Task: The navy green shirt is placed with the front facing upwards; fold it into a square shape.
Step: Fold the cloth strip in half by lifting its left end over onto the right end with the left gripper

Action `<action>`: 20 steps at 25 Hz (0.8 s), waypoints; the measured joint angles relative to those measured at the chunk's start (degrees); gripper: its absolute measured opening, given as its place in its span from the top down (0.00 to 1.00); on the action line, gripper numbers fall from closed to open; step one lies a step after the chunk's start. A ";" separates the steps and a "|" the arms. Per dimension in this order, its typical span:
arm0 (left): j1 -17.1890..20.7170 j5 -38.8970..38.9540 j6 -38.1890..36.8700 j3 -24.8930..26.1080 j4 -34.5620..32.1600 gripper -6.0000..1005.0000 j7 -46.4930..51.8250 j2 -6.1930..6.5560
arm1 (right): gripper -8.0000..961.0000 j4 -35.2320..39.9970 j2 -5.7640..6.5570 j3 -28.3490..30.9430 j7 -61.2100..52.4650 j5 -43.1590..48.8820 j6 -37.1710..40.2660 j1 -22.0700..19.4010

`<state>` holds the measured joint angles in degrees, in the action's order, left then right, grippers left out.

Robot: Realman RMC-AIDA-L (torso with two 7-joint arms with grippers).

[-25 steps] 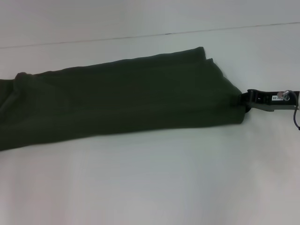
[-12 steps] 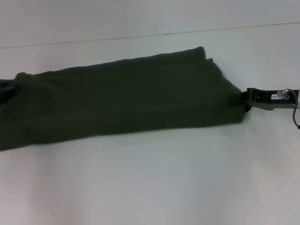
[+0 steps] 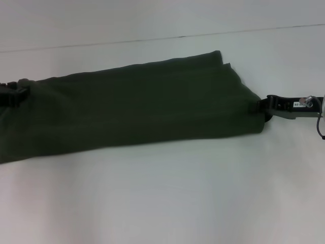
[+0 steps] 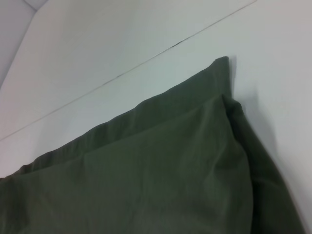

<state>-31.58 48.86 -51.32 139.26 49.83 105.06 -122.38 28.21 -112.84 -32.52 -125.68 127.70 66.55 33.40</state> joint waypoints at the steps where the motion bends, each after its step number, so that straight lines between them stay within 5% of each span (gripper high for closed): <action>1: -0.07 0.00 0.67 -0.16 -0.22 0.67 0.00 -0.02 | 0.97 0.00 0.00 0.00 -0.01 -0.04 0.03 0.00; 14: -1.51 -1.54 9.02 -2.88 -4.16 0.56 0.69 0.02 | 0.97 0.00 -0.11 0.20 -0.09 -0.18 0.08 0.00; 20: -2.86 -3.83 12.43 -4.43 -7.10 0.30 1.98 0.04 | 0.97 0.26 -0.43 0.46 -0.14 -0.18 0.17 -0.06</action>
<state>-34.44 45.03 -38.89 134.83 42.73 107.04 -122.34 28.47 -113.27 -32.06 -125.82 127.52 66.71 33.34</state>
